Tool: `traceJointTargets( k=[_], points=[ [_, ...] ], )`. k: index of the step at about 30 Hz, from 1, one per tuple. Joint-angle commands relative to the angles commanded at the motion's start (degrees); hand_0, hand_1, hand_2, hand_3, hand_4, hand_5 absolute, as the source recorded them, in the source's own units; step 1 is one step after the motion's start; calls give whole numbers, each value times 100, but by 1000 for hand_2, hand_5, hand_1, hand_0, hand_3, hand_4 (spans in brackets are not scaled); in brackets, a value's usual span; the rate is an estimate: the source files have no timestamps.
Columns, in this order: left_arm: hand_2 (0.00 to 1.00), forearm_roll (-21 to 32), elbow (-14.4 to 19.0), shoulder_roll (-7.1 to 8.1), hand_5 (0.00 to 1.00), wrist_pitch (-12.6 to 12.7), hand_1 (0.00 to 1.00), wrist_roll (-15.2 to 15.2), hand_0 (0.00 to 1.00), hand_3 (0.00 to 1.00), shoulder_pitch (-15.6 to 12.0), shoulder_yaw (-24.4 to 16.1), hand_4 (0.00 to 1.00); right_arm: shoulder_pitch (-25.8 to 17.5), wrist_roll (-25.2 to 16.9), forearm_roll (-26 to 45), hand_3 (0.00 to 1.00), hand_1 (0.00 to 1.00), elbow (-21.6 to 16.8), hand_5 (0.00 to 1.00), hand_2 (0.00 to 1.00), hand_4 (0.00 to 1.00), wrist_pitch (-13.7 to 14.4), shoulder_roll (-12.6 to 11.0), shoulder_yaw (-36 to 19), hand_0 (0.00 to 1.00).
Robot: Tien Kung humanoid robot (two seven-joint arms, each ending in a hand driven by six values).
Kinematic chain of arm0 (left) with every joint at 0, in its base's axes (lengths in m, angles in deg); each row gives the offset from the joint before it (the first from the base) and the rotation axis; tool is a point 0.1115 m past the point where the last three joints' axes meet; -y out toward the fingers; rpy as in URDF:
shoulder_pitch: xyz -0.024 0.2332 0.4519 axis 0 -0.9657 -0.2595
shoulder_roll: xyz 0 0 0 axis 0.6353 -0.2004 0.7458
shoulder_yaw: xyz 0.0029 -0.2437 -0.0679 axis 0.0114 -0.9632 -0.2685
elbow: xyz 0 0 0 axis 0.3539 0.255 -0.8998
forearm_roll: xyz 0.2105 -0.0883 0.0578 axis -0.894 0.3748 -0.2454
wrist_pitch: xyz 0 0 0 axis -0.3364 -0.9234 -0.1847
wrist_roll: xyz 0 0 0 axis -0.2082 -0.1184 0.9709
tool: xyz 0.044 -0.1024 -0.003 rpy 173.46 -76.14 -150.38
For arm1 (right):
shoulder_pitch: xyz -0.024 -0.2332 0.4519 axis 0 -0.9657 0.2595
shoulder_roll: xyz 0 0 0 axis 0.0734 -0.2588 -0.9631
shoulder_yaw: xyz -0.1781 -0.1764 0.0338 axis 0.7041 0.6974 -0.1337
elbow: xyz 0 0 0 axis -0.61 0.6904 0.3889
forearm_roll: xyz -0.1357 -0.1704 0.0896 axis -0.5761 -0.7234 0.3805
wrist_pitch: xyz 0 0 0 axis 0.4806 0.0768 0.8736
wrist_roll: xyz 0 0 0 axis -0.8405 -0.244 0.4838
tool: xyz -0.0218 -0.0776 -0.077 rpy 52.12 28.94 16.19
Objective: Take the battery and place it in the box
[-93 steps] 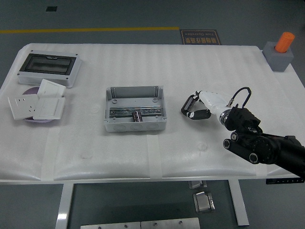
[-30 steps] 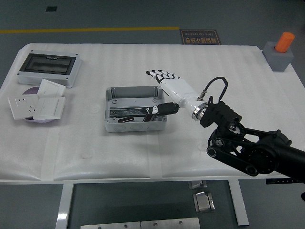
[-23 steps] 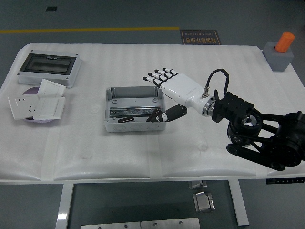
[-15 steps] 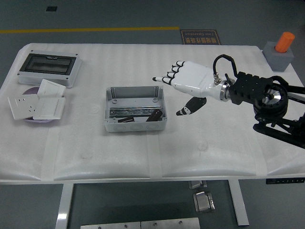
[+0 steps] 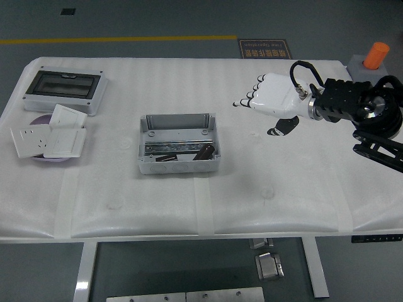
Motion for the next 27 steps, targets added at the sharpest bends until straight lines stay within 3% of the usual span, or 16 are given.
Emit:
traceJointTargets(
  k=[4, 9, 14, 17, 18, 23, 24, 27],
  points=[
    [475, 0, 0, -4, 185, -3, 642, 2, 602, 546, -9, 3, 633, -334, 558, 456, 927, 757, -122, 193, 848, 786, 668, -269, 453, 786],
    [475, -47, 0, -33, 183, -22, 641, 15, 602, 546, -52, -16, 635, -1017, 1028, 1136, 928, 757, -295, 174, 848, 772, 1516, -423, -345, 788],
    [475, -92, 0, -50, 183, -35, 642, 21, 602, 546, -107, -40, 635, -1857, 943, 1646, 903, 738, -330, 186, 827, 770, 2134, -153, -1463, 767],
    [475, -95, 0, -58, 183, -45, 642, 37, 602, 546, -135, -52, 635, -2349, 870, 1843, 903, 738, -321, 186, 827, 770, 2306, -1, -2101, 767],
    [475, -89, 0, -61, 184, -48, 641, 44, 602, 546, -143, -53, 634, -2507, 842, 1940, 851, 704, -315, 307, 785, 831, 2346, 43, -2307, 738],
    [475, -34, 0, -102, 184, -64, 641, 84, 602, 546, -157, -37, 634, -3337, 700, 2580, 851, 704, -248, 307, 785, 831, 2557, 392, -3426, 738],
    [475, -18, 0, -114, 184, -68, 641, 90, 602, 545, -153, -25, 635, -3488, 657, 2716, 832, 704, -237, 392, 768, 886, 2612, 486, -3632, 742],
    [475, -10, 0, -140, 184, -75, 641, 112, 602, 545, -141, -34, 635, -3922, 508, 3120, 832, 704, -219, 392, 768, 886, 2793, 706, -4320, 742]
  ],
)
